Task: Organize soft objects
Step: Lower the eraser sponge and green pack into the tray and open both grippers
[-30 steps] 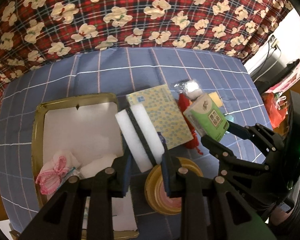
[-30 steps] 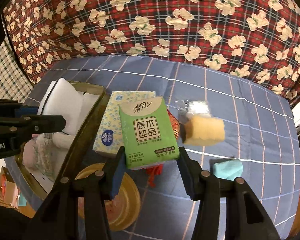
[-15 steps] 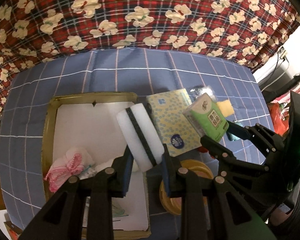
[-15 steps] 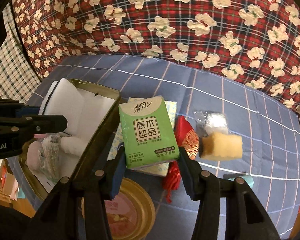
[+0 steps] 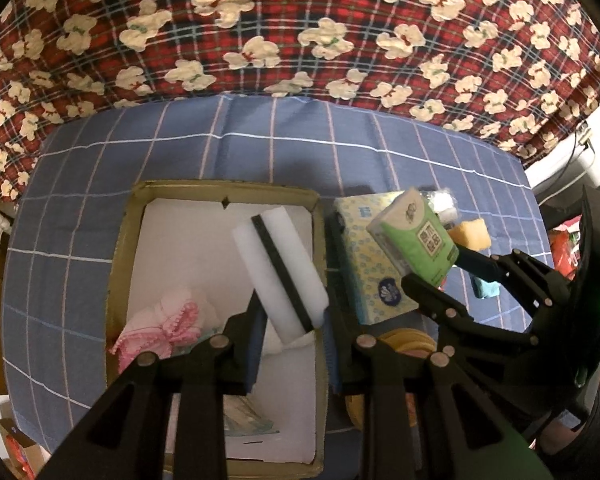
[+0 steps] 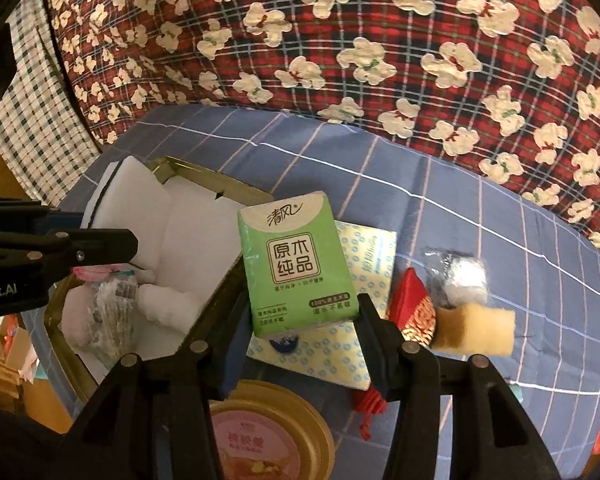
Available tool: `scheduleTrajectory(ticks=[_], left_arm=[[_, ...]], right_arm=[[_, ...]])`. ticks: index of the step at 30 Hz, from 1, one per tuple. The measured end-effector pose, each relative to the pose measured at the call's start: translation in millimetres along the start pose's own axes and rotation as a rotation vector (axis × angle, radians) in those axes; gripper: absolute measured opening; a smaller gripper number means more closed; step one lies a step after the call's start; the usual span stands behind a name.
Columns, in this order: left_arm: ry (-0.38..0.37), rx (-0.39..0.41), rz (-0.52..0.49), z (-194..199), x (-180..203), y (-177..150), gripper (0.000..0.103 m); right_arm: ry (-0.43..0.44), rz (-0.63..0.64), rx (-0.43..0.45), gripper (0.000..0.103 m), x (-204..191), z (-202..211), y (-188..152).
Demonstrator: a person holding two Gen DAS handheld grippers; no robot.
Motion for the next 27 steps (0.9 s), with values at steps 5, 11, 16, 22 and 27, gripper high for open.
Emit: scheduleTrajectory(ticks=[5, 11, 16, 22, 27], left_arm=[[0.014, -0.015, 0.028, -4.8, -9.0, -0.6, 0.024], [0.05, -0.036, 0.076, -10.8, -27.8, -0.5, 0.024], [0.07, -0.053, 0.126, -16.1, -48.6, -0.3, 0.024], [0.094, -0.068, 0.137, -25.3, -61.8, 0.8, 0.024], [0.111, -0.072, 0.131, -30.2, -66.4, 2.2, 0.027]], right_arm=[[0.02, 0.015, -0.01, 0.053, -5.1, -7.4, 5.2], [0.047, 0.035, -0.025, 0.053, -11.9, -17.2, 12.3], [0.076, 0.061, -0.035, 0.053, -23.2, -25.6, 22.2], [0.11, 0.118, -0.052, 0.053, -45.3, -40.2, 33.1], [0.127, 0.154, -0.06, 0.054, -59.6, -52.6, 41.3]])
Point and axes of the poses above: each gripper's, at about its wrist camera, not at the fingertips, and z roughly against the way its jaws point, x to its right, y to its top, the point moved 1 cm from there along -z, roughly the way its jaws point, and after that the axes turned 12 degrees about y, right-handed, at the moved point
